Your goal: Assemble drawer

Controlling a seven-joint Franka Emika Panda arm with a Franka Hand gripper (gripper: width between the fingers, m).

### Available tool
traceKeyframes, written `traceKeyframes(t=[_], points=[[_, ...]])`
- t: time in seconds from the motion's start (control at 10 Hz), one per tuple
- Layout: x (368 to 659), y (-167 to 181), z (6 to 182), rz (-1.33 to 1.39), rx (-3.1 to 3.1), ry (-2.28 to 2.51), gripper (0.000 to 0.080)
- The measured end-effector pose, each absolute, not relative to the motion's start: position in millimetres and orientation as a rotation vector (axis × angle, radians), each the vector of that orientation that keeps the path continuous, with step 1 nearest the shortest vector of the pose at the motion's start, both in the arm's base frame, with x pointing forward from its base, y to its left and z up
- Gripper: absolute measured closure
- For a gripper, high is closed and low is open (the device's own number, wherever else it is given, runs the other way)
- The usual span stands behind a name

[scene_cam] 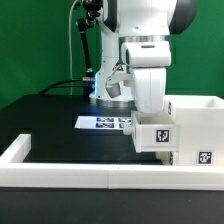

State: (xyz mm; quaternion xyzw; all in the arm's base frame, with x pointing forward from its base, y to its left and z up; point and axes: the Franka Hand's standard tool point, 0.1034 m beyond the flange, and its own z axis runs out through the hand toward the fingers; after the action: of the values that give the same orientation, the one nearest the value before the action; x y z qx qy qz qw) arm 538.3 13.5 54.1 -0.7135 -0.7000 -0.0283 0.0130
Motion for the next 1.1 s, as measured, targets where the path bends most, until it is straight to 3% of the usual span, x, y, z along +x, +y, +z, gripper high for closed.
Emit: traceKeyframes(t=[0.1, 0.2, 0.3, 0.7, 1.1], points=[[538.6, 13.2, 56.8, -0.084, -2.224, -2.182, 0.026], [540.1, 12.9, 64.0, -0.08, -2.23, -2.185, 0.026], [542.3, 13.8, 73.5, -0.08, -2.242, -2.185, 0.0173], [553.7, -2.3, 102.1, -0.055, -2.23, -2.22, 0.0151], [591.8, -28.4, 105.1, -0.016, -2.173, -2.237, 0.015]])
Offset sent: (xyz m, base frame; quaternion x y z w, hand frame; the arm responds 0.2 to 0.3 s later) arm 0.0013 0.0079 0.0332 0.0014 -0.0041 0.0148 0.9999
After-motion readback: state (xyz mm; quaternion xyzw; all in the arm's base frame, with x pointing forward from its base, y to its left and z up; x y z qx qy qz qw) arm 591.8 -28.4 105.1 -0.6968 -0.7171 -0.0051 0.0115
